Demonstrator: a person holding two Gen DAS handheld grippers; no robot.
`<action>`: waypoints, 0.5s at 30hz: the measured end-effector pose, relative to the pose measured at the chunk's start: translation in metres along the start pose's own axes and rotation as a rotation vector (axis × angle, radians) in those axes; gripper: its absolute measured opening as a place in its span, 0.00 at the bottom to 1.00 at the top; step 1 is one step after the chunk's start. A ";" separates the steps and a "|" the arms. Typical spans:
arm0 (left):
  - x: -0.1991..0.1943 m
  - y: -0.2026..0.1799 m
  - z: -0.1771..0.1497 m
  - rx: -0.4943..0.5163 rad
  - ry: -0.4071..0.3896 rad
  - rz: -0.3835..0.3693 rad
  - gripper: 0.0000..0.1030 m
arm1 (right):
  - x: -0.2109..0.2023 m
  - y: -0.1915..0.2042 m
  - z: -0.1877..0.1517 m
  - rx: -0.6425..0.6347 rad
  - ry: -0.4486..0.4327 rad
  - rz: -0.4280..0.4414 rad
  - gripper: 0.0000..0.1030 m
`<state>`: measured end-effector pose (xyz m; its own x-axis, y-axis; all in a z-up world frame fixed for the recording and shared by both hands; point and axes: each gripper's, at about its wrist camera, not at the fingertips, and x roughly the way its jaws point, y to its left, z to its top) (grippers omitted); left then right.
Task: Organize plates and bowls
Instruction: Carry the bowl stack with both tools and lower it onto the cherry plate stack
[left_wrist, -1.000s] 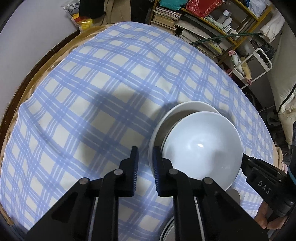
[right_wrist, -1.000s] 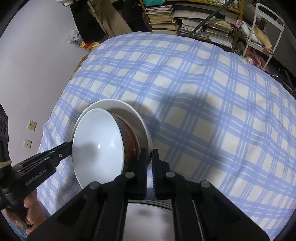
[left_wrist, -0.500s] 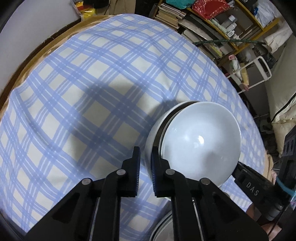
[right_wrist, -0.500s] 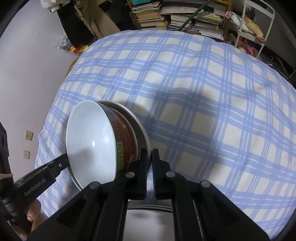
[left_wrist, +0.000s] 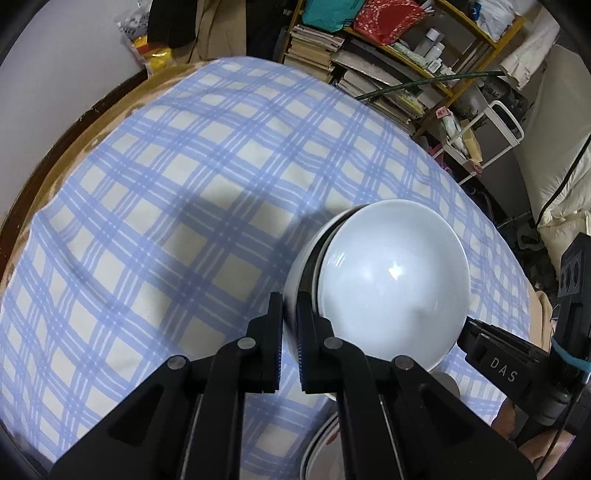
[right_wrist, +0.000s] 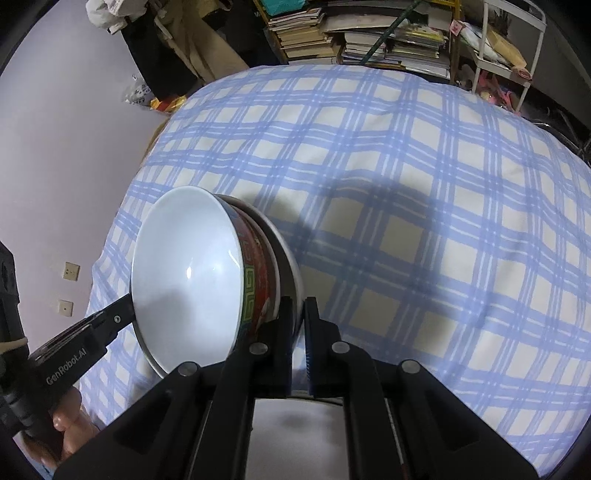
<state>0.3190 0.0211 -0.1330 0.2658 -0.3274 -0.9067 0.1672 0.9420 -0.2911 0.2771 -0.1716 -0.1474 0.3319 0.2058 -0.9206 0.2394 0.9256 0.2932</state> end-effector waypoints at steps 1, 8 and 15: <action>-0.003 -0.002 -0.001 0.006 -0.002 0.005 0.05 | -0.003 0.000 0.000 0.002 -0.005 0.004 0.08; -0.020 -0.007 -0.010 0.010 -0.020 0.005 0.04 | -0.027 0.006 -0.003 -0.022 -0.035 -0.018 0.08; -0.046 -0.014 -0.022 0.019 -0.055 -0.012 0.04 | -0.053 0.007 -0.018 -0.023 -0.057 -0.012 0.08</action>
<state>0.2837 0.0251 -0.0936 0.3156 -0.3428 -0.8848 0.1887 0.9365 -0.2955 0.2448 -0.1699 -0.1016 0.3810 0.1766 -0.9075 0.2225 0.9352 0.2754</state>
